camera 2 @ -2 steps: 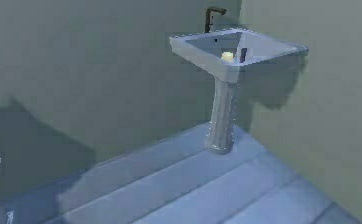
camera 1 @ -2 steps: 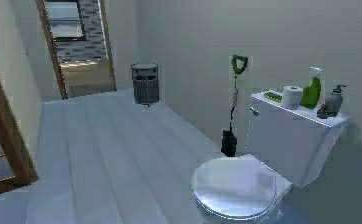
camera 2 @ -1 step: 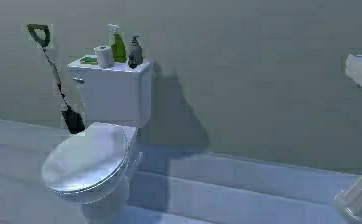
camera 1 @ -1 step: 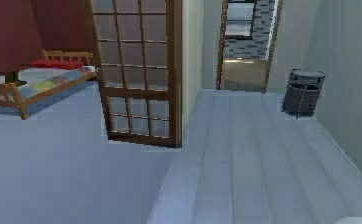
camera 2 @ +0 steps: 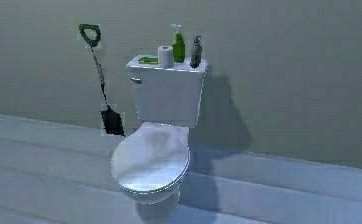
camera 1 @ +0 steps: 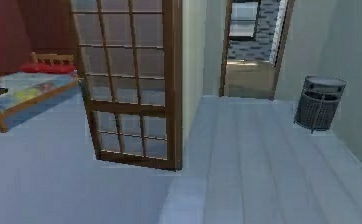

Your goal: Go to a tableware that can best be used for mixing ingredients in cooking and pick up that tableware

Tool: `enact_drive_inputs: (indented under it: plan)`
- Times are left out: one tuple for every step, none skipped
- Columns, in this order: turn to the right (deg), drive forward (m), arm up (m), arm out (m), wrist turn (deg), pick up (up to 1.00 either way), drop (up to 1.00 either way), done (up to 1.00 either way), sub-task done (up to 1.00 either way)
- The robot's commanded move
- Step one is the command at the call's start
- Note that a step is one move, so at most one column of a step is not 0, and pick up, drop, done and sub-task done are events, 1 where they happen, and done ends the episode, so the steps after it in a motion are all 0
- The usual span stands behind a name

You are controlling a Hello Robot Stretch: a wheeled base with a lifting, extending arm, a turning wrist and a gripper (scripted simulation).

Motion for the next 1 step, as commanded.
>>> enact_drive_inputs:
  plan:
    - [-33.0,0.00,0.00,0.00,0.0,0.00,0.00,0.00,0.00]
